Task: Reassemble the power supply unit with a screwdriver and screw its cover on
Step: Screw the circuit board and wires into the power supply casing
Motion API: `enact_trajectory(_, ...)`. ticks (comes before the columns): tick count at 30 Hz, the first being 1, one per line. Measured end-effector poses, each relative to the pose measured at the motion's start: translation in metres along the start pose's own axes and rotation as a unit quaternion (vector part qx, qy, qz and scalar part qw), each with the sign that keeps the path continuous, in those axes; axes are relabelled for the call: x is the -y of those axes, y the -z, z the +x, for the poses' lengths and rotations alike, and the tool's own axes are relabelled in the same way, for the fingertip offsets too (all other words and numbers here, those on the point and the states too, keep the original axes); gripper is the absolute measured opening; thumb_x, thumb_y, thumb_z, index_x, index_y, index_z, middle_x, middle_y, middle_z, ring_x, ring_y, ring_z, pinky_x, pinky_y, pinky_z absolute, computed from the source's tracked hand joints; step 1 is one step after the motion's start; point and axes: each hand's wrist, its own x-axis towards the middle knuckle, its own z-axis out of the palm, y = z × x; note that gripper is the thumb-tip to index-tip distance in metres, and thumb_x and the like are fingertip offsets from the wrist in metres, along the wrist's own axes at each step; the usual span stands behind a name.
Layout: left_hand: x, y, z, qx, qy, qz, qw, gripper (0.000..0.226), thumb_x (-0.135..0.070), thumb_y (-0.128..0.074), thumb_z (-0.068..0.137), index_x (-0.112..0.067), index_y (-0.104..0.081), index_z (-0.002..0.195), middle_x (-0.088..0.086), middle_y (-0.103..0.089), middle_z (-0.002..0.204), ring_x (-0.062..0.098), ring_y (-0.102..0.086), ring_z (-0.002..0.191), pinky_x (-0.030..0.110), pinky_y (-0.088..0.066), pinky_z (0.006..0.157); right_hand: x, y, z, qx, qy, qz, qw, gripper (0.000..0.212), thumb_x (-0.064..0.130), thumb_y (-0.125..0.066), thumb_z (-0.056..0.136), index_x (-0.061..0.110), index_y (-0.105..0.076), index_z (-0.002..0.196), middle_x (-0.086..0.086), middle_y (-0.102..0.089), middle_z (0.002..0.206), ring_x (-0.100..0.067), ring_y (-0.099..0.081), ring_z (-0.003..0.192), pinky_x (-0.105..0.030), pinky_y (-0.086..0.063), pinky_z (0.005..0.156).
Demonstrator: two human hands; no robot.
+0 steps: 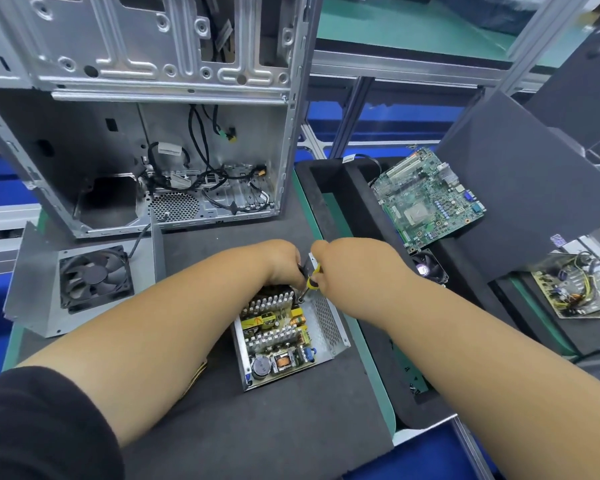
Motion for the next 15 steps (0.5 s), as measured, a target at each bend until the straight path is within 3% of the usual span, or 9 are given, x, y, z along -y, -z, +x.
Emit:
enact_trajectory(2, 0.002, 0.014, -0.013, 0.049, 0.022, -0.108, 0.993, 0.043, -0.04, -0.069, 0.081, -0.008, -0.067, 0.11, 0.007, -0.064, 0.091, 0.022, -0.057, 0.075, 0.037, -0.053, 0.077, -0.006, 0.006, -0.004, -0.033, -0.014, 0.035, 0.999, 0.016, 0.031, -0.049, 0.096, 0.02, -0.039, 0.089, 0.006, -0.037, 0.068, -0.025, -0.044, 0.069, -0.028, -0.02, 0.047)
enact_trajectory(4, 0.006, 0.031, -0.03, 0.044, 0.026, -0.167, 0.985, 0.045, -0.041, -0.066, 0.088, -0.01, -0.061, 0.121, 0.004, -0.066, 0.1, 0.023, -0.063, 0.087, 0.036, -0.052, 0.085, -0.014, 0.016, -0.01, -0.074, -0.023, 0.071, 0.994, 0.013, 0.035, -0.05, 0.092, 0.022, -0.049, 0.09, 0.005, -0.046, 0.071, -0.024, -0.047, 0.072, -0.028, -0.025, 0.049)
enact_trajectory(7, 0.017, 0.057, -0.063, -0.113, 0.015, -0.123, 0.986, 0.042, -0.045, -0.063, 0.089, -0.025, -0.059, 0.125, -0.009, -0.062, 0.111, 0.016, -0.057, 0.108, 0.032, -0.043, 0.096, -0.025, 0.035, -0.014, -0.144, -0.014, 0.11, 0.983, 0.009, 0.037, -0.053, 0.085, 0.029, -0.056, 0.09, 0.008, -0.058, 0.074, -0.021, -0.053, 0.072, -0.029, -0.035, 0.054)
enact_trajectory(9, 0.026, 0.07, -0.087, -0.201, 0.001, -0.176, 0.964, 0.032, -0.042, -0.065, 0.086, -0.032, -0.064, 0.116, -0.014, -0.062, 0.112, 0.011, -0.058, 0.105, 0.03, -0.046, 0.093, -0.028, 0.045, -0.011, -0.194, -0.003, 0.154, 0.969, 0.009, 0.037, -0.056, 0.084, 0.029, -0.056, 0.088, 0.008, -0.058, 0.071, -0.019, -0.053, 0.07, -0.028, -0.034, 0.053)
enact_trajectory(11, 0.035, 0.076, -0.107, -0.261, -0.001, -0.224, 0.939, 0.019, -0.038, -0.066, 0.086, -0.034, -0.069, 0.104, -0.018, -0.066, 0.101, 0.005, -0.062, 0.094, 0.024, -0.049, 0.08, -0.024, 0.051, -0.001, -0.228, 0.014, 0.189, 0.955, 0.011, 0.038, -0.058, 0.086, 0.027, -0.057, 0.089, 0.007, -0.058, 0.071, -0.019, -0.053, 0.07, -0.029, -0.036, 0.055)
enact_trajectory(13, 0.043, 0.077, -0.122, -0.309, 0.008, -0.251, 0.917, 0.011, -0.034, -0.066, 0.087, -0.033, -0.07, 0.097, -0.019, -0.066, 0.094, 0.0, -0.061, 0.087, 0.02, -0.046, 0.071, -0.014, 0.052, 0.01, -0.234, 0.036, 0.22, 0.946, 0.012, 0.039, -0.059, 0.089, 0.028, -0.057, 0.092, 0.006, -0.059, 0.074, -0.019, -0.053, 0.073, -0.031, -0.042, 0.059)
enact_trajectory(15, 0.052, 0.073, -0.134, -0.354, 0.024, -0.275, 0.894, 0.01, -0.03, -0.065, 0.088, -0.032, -0.071, 0.095, -0.018, -0.067, 0.093, 0.001, -0.061, 0.086, 0.021, -0.048, 0.073, -0.002, 0.049, 0.022, -0.225, 0.063, 0.243, 0.942, 0.01, 0.039, -0.06, 0.091, 0.03, -0.058, 0.095, 0.006, -0.061, 0.078, -0.019, -0.054, 0.075, -0.033, -0.046, 0.063)
